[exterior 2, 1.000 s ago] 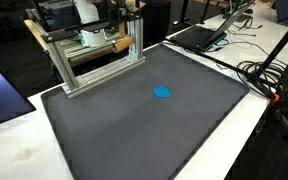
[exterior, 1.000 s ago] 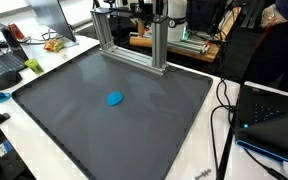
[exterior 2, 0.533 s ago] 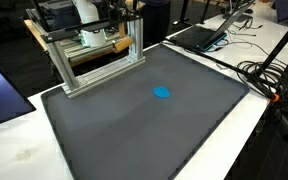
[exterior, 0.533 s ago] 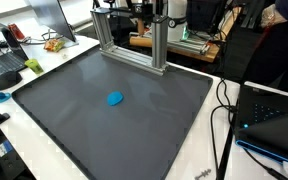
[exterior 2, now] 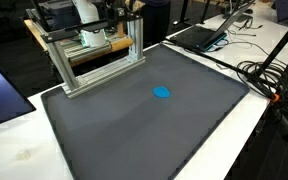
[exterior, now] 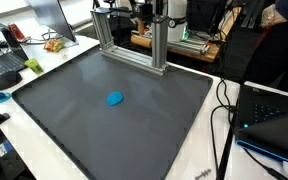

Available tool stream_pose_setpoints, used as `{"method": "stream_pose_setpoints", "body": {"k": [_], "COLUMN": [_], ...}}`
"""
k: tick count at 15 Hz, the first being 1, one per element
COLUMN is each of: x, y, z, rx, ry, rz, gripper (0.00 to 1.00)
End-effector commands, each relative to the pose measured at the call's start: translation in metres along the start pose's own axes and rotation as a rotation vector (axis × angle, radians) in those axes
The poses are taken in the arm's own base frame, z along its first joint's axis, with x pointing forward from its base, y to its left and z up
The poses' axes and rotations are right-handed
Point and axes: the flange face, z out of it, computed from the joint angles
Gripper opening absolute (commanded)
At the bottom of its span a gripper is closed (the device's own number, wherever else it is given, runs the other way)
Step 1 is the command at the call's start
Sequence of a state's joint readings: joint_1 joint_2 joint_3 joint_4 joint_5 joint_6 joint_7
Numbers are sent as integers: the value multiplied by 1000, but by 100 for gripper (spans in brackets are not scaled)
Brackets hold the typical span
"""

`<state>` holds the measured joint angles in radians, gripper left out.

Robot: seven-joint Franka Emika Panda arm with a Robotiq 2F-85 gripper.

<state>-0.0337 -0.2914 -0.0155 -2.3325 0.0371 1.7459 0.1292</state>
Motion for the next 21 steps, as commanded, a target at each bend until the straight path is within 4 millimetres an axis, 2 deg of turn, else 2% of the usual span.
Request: {"method": "stream_pose_setpoints", "body": {"k": [1,4,9,16,21], "x": [-1,-1,6,41,72], "y": [3,1,-4,-14,-38], "z": [-3,-13,-40,-80,-112], "rx": [29,39,33,13,-39], "ry": [-39,14,145,279,309], "rz": [15,8,-1,-16,-66], "gripper": [100,100,100,100,100]}}
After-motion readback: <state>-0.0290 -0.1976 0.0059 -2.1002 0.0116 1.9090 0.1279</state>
